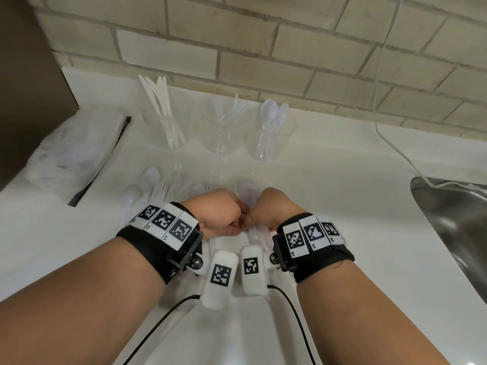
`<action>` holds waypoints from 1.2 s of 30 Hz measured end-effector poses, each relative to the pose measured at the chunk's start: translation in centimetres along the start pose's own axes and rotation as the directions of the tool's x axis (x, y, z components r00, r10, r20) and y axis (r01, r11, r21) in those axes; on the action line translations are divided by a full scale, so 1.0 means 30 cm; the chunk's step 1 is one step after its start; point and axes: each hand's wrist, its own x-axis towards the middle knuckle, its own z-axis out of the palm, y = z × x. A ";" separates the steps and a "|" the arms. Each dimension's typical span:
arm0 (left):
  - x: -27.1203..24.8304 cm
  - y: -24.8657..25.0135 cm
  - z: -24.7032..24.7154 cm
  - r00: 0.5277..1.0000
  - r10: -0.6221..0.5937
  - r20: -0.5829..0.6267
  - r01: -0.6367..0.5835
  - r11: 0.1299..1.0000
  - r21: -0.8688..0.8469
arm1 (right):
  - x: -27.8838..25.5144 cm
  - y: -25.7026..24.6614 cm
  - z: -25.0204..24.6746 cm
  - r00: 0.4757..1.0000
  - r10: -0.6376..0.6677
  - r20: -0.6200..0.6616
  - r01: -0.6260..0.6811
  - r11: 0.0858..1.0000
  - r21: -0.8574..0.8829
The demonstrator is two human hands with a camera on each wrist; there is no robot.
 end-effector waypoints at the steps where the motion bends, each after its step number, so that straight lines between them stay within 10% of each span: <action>1: -0.003 0.000 0.003 0.999 -0.030 0.023 0.031 0.999 -0.041 | 0.002 0.000 0.001 1.000 0.006 0.004 -0.006 1.000 -0.004; 22: -0.033 0.014 0.020 0.989 0.097 -0.110 -0.100 0.995 -0.016 | 0.010 -0.010 0.012 0.998 -0.057 0.014 0.056 0.998 0.035; 27: -0.049 0.017 -0.008 0.994 0.086 -0.067 -0.096 0.984 -0.153 | 0.032 0.017 0.001 0.998 -0.054 -0.012 0.055 0.952 0.300; 32: -0.081 0.025 -0.094 0.955 0.194 -0.225 -0.292 0.757 -0.585 | -0.013 -0.015 -0.101 0.956 -0.149 -0.252 0.289 0.615 0.734; 36: -0.079 -0.018 -0.142 0.996 0.081 0.024 -0.039 0.692 -0.721 | -0.110 -0.111 -0.166 0.837 -0.386 -0.389 0.468 0.135 0.873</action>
